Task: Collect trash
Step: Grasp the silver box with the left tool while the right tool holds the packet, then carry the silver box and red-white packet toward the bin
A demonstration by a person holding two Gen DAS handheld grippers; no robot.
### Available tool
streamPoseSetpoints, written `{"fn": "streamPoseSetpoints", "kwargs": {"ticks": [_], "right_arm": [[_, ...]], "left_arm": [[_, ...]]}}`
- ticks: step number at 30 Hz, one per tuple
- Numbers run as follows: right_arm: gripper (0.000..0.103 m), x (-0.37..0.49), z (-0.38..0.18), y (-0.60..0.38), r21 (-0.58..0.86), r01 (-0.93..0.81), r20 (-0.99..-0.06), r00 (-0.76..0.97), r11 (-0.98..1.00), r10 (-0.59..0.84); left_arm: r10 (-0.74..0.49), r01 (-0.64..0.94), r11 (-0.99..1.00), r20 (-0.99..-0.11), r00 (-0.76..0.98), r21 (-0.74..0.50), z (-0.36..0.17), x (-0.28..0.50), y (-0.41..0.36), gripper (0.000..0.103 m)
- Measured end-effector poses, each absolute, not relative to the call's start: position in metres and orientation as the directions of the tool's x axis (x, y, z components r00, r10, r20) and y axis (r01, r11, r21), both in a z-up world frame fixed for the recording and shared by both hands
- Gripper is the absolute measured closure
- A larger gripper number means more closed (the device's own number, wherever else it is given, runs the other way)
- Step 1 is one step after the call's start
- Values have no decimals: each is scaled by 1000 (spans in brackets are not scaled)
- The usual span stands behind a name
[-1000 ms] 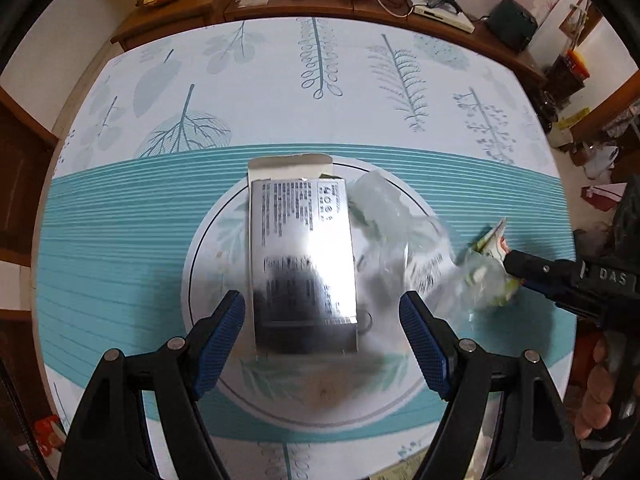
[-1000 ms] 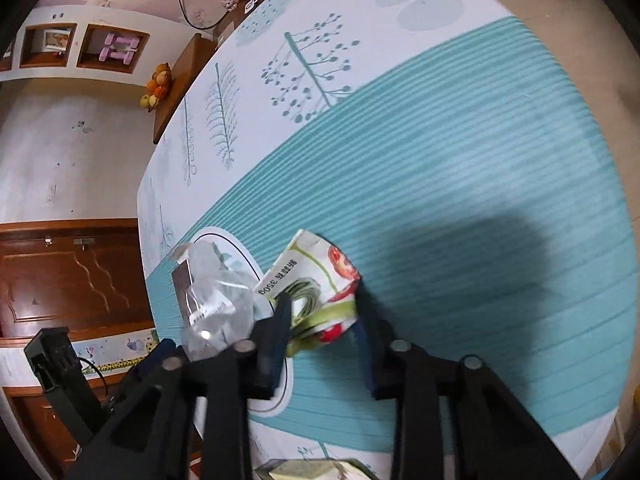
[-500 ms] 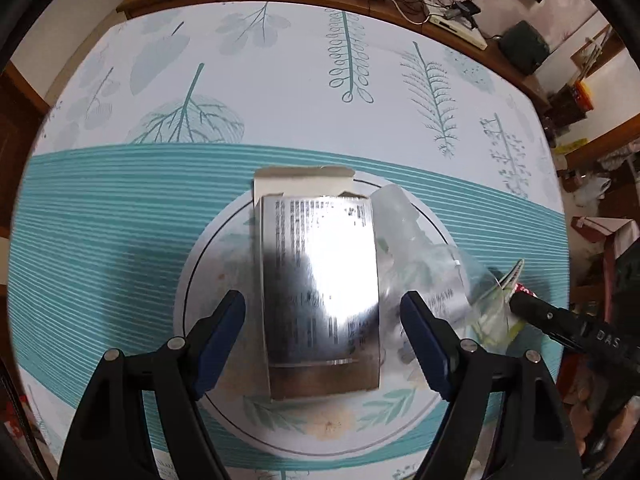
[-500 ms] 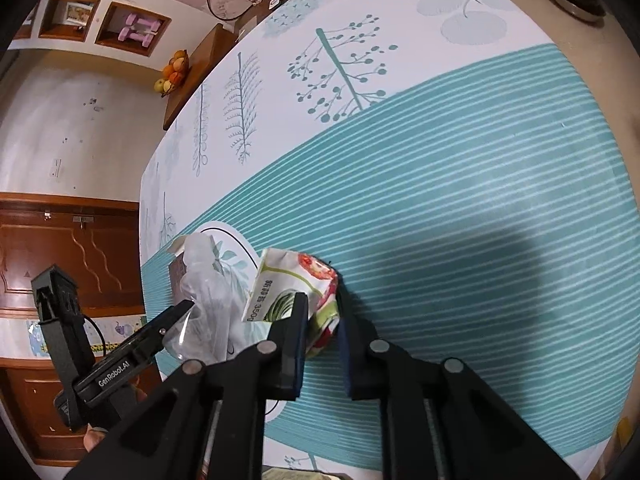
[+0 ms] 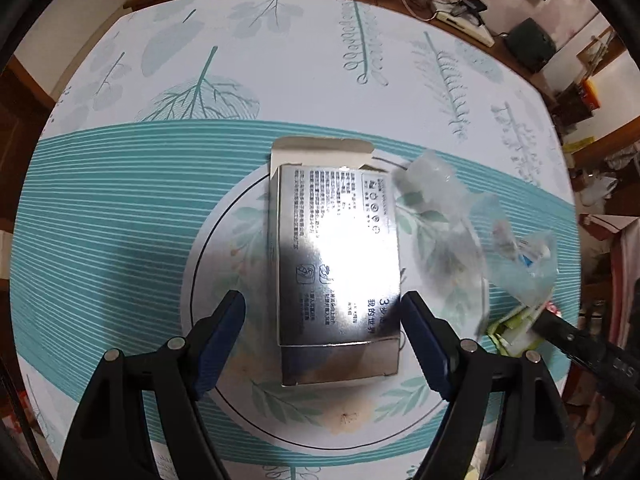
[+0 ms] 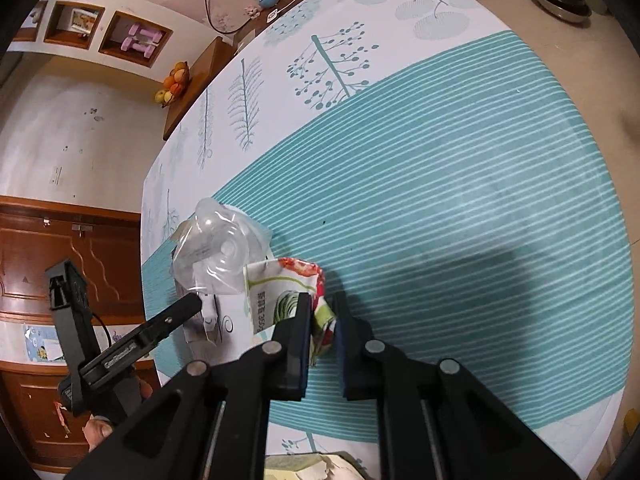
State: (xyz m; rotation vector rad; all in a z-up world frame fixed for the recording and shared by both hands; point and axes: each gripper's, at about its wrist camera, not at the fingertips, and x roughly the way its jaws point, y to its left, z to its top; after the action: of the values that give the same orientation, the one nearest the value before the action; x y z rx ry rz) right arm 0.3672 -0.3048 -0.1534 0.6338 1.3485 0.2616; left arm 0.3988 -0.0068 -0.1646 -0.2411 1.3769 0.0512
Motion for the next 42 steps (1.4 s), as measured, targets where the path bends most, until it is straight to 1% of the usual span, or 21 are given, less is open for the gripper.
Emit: {"fn": "streamPoseSetpoints", "kwargs": {"ticks": [1, 2, 3, 6, 11, 16, 23, 30, 36, 42], "right_arm": [[93, 368, -153, -304, 564, 172, -821, 222, 808, 526], [94, 369, -152, -302, 564, 163, -820, 220, 809, 528], [94, 370, -151, -301, 565, 153, -819, 219, 811, 530], [95, 370, -148, -297, 570, 125, -815, 217, 812, 538], [96, 360, -141, -294, 574, 89, -809, 217, 814, 546], [96, 336, -127, -293, 578, 62, -802, 226, 814, 553], [96, 277, -94, -285, 584, 44, -787, 274, 811, 552], [97, 184, -51, -264, 577, 43, -765, 377, 816, 522], [97, 90, -33, -229, 559, 76, -766, 428, 826, 479], [97, 15, -28, -194, 521, 91, -781, 454, 849, 430]], "left_arm": [[-92, -183, 975, -978, 188, -126, -167, 399, -8, 31], [-80, -184, 976, -980, 184, -114, -168, 399, -10, 33], [-53, -179, 980, -979, 198, -89, -166, 399, -12, 39], [-21, -180, 982, -978, 207, -59, -164, 395, -15, 42], [16, -197, 980, -974, 227, -30, -149, 375, -14, 43], [19, -189, 981, -961, 275, -35, -109, 332, -8, 43], [-24, -130, 989, -932, 362, -76, -47, 249, 5, 43], [-98, -13, 993, -877, 470, -118, 4, 141, 19, 43], [-148, 70, 989, -845, 514, -131, 23, 71, 35, 43], [-203, 147, 978, -845, 495, -149, 12, 10, 45, 43]]}}
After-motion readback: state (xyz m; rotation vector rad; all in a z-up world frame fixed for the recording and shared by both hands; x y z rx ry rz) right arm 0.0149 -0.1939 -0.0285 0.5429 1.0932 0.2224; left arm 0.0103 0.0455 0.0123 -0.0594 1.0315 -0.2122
